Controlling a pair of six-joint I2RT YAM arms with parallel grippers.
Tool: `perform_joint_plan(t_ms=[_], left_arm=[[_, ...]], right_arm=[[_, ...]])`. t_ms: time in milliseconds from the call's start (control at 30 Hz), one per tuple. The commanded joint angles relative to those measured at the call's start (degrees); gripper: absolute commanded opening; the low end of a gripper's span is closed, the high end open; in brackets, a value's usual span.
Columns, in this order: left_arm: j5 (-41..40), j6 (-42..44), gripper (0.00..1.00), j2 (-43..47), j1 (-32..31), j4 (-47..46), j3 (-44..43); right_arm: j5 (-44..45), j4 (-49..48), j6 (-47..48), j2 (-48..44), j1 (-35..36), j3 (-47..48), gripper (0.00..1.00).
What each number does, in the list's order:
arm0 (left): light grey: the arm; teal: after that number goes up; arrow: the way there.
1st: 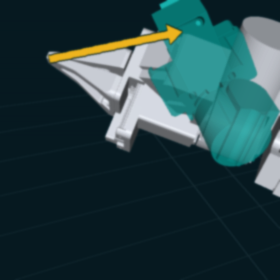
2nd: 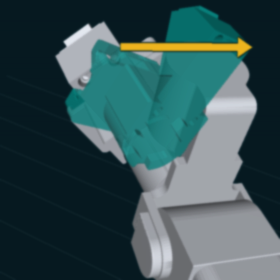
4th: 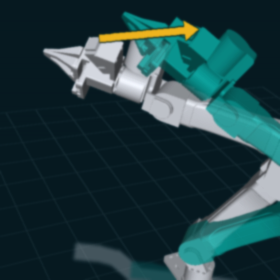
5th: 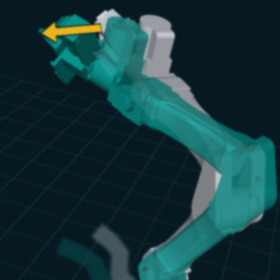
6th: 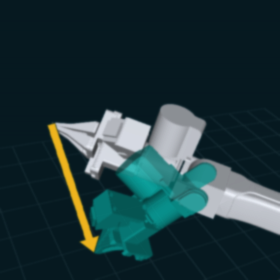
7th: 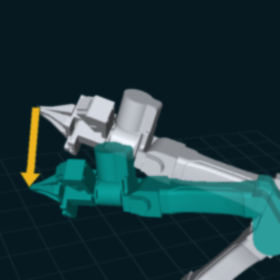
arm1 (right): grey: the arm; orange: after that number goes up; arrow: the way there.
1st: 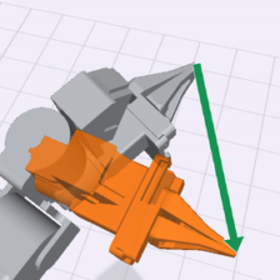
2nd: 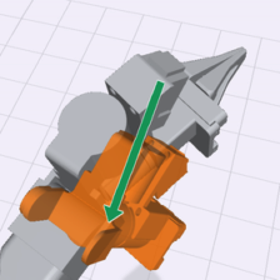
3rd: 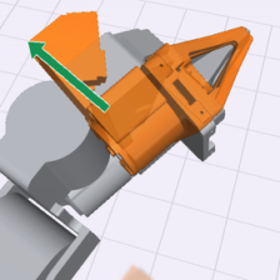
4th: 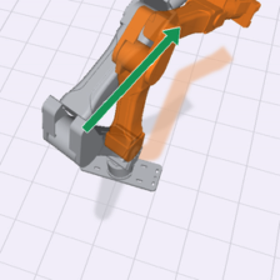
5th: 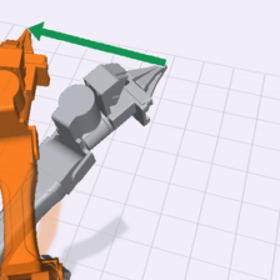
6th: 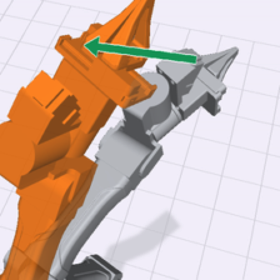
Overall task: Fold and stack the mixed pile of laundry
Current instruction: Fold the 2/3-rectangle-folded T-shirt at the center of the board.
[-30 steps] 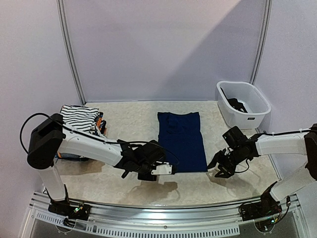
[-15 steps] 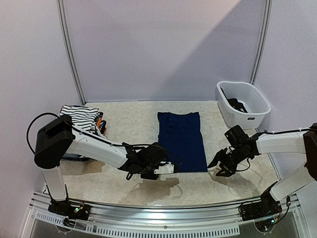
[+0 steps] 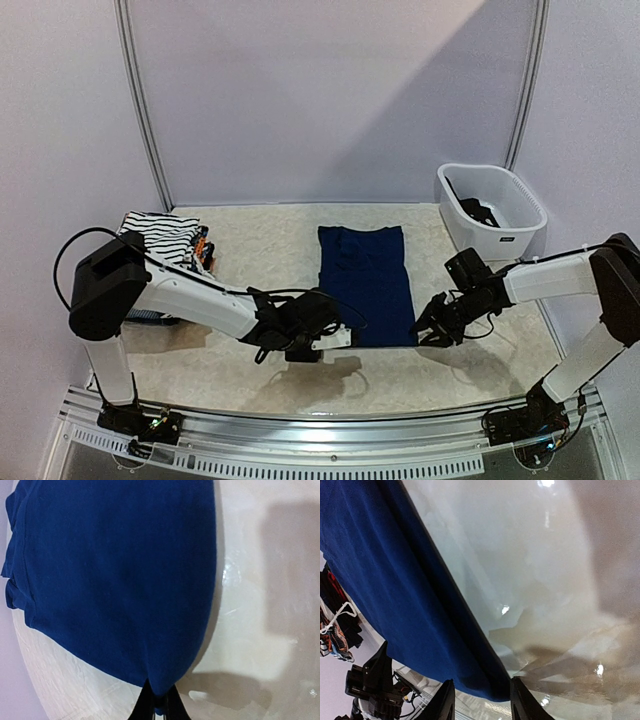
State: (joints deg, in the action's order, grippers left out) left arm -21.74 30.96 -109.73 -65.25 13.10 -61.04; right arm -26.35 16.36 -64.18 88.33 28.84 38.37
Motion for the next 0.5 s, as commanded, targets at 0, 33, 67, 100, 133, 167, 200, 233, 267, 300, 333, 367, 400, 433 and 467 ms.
perform_joint_plan(t_ms=[0,33,67,100,133,167,200,233,267,300,333,367,400,433,467], left_arm=[[0.5,-1.8,0.00,0.4,-1.4,4.5,-0.5],[0.6,-2.0,0.00,0.4,-1.4,4.5,-0.6],[0.6,-2.1,0.00,0.4,-1.4,4.6,-0.6],[0.6,-2.3,0.00,0.4,-1.4,4.7,-0.6],[0.6,-2.3,0.00,0.4,-1.5,4.9,-0.7],[0.5,-2.4,0.00,0.4,-1.5,5.0,-0.7],[0.5,-2.6,0.00,0.4,-1.6,5.0,-0.8],[0.5,-2.7,0.00,0.4,-1.6,5.1,-0.9],[0.5,-2.9,0.00,0.4,-1.7,5.2,-1.0],[0.5,-3.2,0.00,0.4,-1.8,5.3,-1.2],[0.5,-3.4,0.00,0.4,-1.9,5.5,-1.3],[0.5,-3.7,0.00,0.4,-2.0,5.6,-1.4],[0.4,-4.0,0.00,0.5,-2.1,5.8,-1.6],[0.5,-4.4,0.00,0.6,-2.3,6.1,-1.9],[0.5,-4.8,0.00,0.6,-2.5,6.5,-2.2]], right_arm=[[2.0,0.3,0.3,3.8,-0.1,-1.5,0.36],[1.8,0.1,0.4,4.1,-0.1,-1.5,0.34],[1.5,0.0,0.5,4.3,-0.1,-1.5,0.31],[1.3,0.1,0.6,4.5,-0.1,-1.5,0.28],[1.2,0.2,0.7,4.8,-0.1,-1.6,0.26],[1.1,0.2,0.7,4.8,-0.1,-1.7,0.23],[1.0,0.3,0.8,4.8,-0.1,-1.8,0.21],[1.0,0.5,0.9,4.8,-0.1,-1.9,0.18],[0.9,0.7,1.0,4.7,0.0,-1.9,0.16],[0.9,0.8,1.2,4.6,-0.1,-2.0,0.13],[0.8,0.9,1.3,4.6,0.0,-2.1,0.09],[0.7,1.1,1.4,4.4,0.0,-2.1,0.06],[0.6,1.2,1.5,4.3,-0.1,-2.2,0.04],[0.5,1.4,1.6,4.2,0.0,-2.2,0.01],[0.4,1.7,1.7,4.2,0.0,-2.1,0.00]])
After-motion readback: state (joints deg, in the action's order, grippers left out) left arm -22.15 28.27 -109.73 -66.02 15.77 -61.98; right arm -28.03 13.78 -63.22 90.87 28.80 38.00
